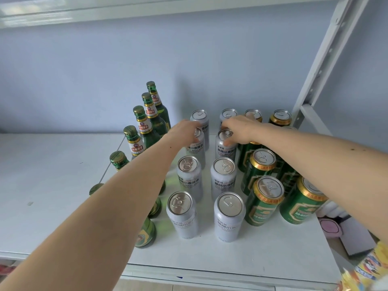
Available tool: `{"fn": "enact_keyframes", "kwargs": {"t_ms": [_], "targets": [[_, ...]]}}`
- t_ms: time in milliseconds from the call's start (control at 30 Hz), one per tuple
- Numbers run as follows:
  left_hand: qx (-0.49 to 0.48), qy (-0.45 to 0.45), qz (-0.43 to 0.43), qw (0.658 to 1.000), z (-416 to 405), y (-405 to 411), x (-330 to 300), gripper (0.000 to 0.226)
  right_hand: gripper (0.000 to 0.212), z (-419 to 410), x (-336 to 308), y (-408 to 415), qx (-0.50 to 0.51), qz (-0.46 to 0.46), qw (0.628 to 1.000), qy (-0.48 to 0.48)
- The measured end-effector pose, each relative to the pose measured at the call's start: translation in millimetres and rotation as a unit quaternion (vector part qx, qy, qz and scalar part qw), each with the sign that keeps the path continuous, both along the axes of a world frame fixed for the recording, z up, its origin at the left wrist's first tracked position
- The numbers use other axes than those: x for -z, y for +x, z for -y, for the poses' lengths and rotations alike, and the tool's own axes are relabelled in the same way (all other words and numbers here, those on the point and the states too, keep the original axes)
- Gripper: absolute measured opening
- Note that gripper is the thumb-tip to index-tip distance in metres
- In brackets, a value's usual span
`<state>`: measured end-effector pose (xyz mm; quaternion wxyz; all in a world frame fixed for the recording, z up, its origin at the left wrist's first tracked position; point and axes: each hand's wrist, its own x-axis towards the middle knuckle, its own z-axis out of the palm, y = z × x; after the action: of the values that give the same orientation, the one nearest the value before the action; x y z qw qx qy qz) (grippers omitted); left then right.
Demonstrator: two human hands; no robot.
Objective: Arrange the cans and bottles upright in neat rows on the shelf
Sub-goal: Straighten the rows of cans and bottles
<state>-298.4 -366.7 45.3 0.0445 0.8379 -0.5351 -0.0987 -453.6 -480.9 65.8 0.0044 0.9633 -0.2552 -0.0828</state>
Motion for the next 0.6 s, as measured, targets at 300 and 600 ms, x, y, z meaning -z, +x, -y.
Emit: {"fn": "enact_keyframes", "kwargs": {"t_ms": [300,600], "targets": [[0.001,-0.003,0.0,1.0,-1,-5,-2,0.05,0.046,-2,-2,-9,0.0,0.0,1.0,0.022],[0.033,-0.046,-0.017,0.998,13,-37,-19,0.045,0.051,23,-42,-83,0.083,0.077,0.991,0.073]]}}
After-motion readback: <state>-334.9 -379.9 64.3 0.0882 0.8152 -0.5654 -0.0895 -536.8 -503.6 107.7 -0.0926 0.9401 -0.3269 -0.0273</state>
